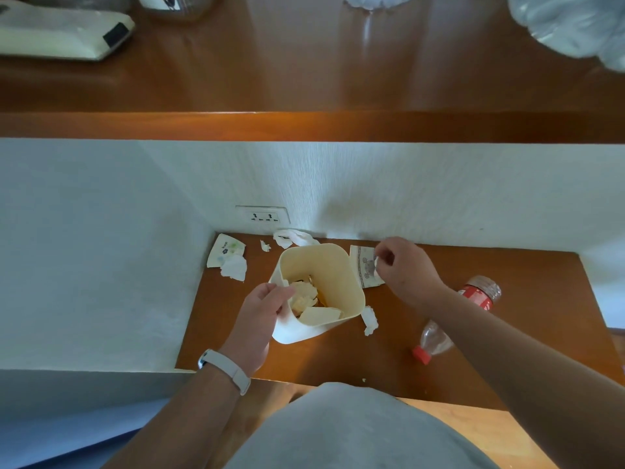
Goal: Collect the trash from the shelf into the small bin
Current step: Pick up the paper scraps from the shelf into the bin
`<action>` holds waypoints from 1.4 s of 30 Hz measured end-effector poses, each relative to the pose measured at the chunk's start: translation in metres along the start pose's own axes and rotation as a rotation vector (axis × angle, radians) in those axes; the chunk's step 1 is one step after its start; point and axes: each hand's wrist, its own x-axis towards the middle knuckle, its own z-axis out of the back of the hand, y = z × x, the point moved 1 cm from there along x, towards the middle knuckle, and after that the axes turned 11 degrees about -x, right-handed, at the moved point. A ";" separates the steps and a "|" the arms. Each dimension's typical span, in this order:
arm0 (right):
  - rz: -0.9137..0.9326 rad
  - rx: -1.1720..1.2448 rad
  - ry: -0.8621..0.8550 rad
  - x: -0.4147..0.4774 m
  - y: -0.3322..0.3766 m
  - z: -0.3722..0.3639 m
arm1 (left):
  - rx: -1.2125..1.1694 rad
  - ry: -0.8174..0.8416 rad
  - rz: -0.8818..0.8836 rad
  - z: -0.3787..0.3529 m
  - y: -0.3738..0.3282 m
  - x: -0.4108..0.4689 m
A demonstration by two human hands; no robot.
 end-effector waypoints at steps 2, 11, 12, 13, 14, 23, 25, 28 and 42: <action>0.046 0.090 -0.062 -0.006 0.028 0.015 | -0.001 0.006 -0.002 0.000 -0.001 0.000; 0.300 0.093 0.154 -0.034 0.100 -0.011 | 0.002 0.028 -0.008 0.009 -0.001 -0.004; 0.334 0.092 0.171 -0.037 0.102 -0.015 | 0.000 0.027 -0.007 0.011 -0.001 -0.004; 0.352 0.092 0.186 -0.039 0.101 -0.017 | -0.001 0.026 -0.007 0.013 -0.001 -0.004; 0.349 0.091 0.199 -0.039 0.099 -0.017 | -0.001 0.023 -0.004 0.015 0.000 -0.004; 0.020 -0.317 0.065 0.007 -0.011 -0.005 | 0.018 -0.003 -0.003 0.025 0.003 -0.005; -0.017 -0.436 0.185 0.015 -0.041 -0.013 | 0.008 -0.007 -0.002 0.024 0.001 -0.006; -0.039 -0.548 0.312 0.017 -0.071 -0.027 | 0.001 -0.022 -0.008 0.023 -0.002 -0.007; -0.028 -0.602 0.379 0.023 -0.096 -0.069 | 0.012 -0.104 -0.035 0.030 0.004 -0.008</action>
